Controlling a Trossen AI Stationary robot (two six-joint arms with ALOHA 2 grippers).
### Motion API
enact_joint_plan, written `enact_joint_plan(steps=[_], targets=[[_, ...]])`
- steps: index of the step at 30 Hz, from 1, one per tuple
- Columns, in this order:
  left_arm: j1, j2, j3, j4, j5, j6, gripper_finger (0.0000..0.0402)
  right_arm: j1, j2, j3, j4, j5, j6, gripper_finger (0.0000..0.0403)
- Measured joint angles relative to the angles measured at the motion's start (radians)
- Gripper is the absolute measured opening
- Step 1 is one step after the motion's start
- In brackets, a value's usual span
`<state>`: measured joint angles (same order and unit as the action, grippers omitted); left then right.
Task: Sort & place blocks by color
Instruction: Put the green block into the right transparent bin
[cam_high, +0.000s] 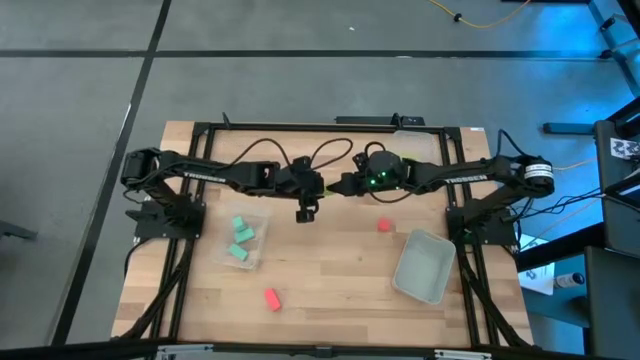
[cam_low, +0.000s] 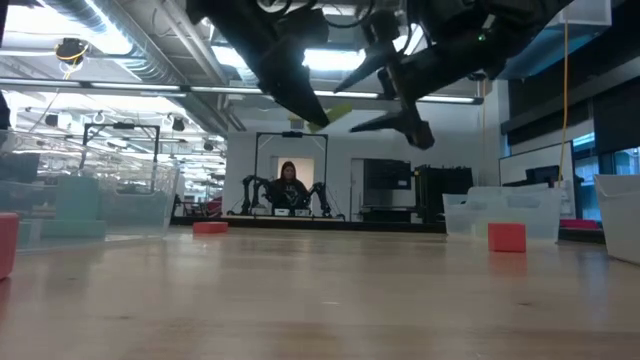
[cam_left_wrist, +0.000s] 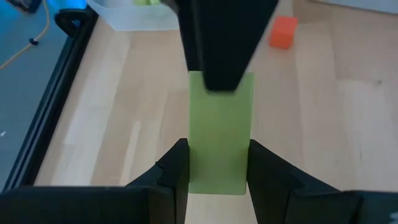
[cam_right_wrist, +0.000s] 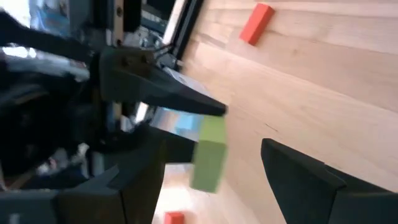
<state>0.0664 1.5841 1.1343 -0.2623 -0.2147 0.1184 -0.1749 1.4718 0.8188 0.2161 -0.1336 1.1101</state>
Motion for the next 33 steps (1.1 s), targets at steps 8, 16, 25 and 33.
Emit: enact_joint_plan(steps=[8,16,25,33], targets=[[0.019,0.001,0.000,0.039,-0.002,0.023,0.0113,0.000,0.044,0.000,0.030,0.044,0.011,0.0265],[0.019,0.001,0.000,0.039,0.007,0.023,0.0113,0.000,0.043,0.000,0.062,0.080,0.012,0.0198],[0.018,0.001,0.000,0.040,0.002,0.030,0.0113,0.003,0.042,0.001,0.072,0.059,0.023,0.0069],[0.027,0.002,0.038,0.028,-0.016,0.001,0.0180,0.002,0.033,0.001,0.075,0.058,-0.017,0.0061]])
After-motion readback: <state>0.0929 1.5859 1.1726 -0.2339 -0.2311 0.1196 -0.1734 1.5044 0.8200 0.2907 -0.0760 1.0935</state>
